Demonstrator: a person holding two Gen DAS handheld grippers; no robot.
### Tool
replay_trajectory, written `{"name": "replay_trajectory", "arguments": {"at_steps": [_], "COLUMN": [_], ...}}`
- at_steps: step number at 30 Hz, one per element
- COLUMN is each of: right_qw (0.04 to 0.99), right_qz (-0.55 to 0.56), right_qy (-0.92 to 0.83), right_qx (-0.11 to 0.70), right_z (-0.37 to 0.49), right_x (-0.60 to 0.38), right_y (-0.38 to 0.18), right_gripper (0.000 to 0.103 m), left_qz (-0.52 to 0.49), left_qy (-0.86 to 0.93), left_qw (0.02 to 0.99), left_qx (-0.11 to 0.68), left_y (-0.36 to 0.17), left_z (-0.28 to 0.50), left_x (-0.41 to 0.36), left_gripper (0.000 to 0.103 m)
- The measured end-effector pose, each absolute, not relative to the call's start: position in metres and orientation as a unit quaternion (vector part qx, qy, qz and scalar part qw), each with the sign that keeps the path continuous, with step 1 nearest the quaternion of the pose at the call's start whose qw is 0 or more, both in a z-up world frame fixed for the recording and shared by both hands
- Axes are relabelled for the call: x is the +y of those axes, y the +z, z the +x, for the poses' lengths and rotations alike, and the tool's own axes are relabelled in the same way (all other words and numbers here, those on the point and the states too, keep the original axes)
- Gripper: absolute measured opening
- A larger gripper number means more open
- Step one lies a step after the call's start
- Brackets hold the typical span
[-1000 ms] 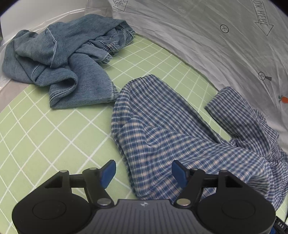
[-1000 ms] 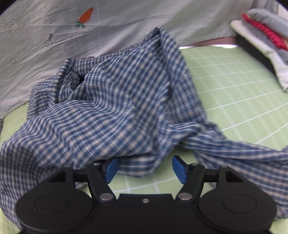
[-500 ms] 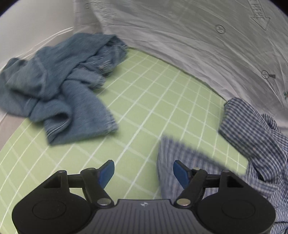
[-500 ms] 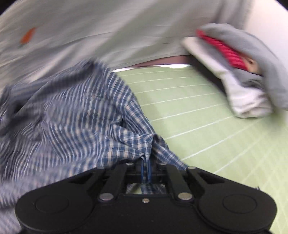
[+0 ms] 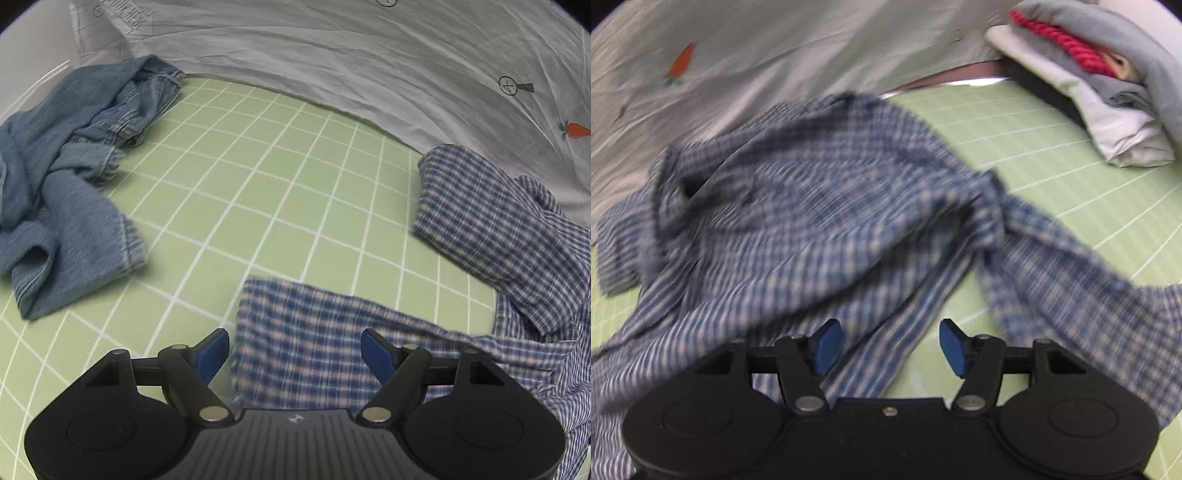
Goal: Fold clothes
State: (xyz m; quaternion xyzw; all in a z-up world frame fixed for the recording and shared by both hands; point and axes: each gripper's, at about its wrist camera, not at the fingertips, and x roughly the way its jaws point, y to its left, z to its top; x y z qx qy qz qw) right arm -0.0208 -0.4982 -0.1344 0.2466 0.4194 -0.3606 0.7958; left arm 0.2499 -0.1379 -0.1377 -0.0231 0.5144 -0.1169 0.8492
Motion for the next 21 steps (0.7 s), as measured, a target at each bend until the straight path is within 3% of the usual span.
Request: {"name": "replay_trajectory", "arguments": {"at_steps": [2,5,6,7,9,11,21], "right_qw": [0.796,0.799,0.799,0.798,0.799,0.808,0.829], "right_qz": [0.248,0.248,0.247,0.251,0.259,0.239,0.154], "right_qy": [-0.350,-0.331,-0.323,-0.317,-0.306,-0.298,-0.362], "right_qx": [0.427,0.437,0.442,0.448,0.448,0.448,0.397], "right_z": [-0.020,-0.018,-0.017,-0.016,-0.017,-0.020,-0.082], "right_x": [-0.488,-0.476,-0.472,-0.470,-0.465,-0.459,-0.460], "right_y": [-0.137,-0.142,-0.143,-0.145,-0.147,-0.147,-0.107], "right_gripper": [0.060,0.059,0.057,0.052,0.038,0.002,0.001], "left_qz": [-0.033,-0.049,-0.054,-0.068,-0.091,-0.093,-0.095], "left_qy": [-0.111,-0.114,-0.116,-0.121,-0.124,-0.124,-0.112], "left_qw": [0.848,0.844,0.843,0.840,0.842,0.847,0.865], "left_qx": [0.518,0.522,0.522,0.525,0.517,0.508,0.480], "left_y": [-0.140,-0.142,-0.142,-0.142,-0.138,-0.130,-0.100], "left_z": [0.247,0.242,0.239,0.237,0.230,0.220,0.139], "left_x": [-0.130,-0.121,-0.119,-0.115,-0.109,-0.104,-0.066], "left_gripper": [0.066,0.034,0.009,0.004,0.002,0.001,0.001]}}
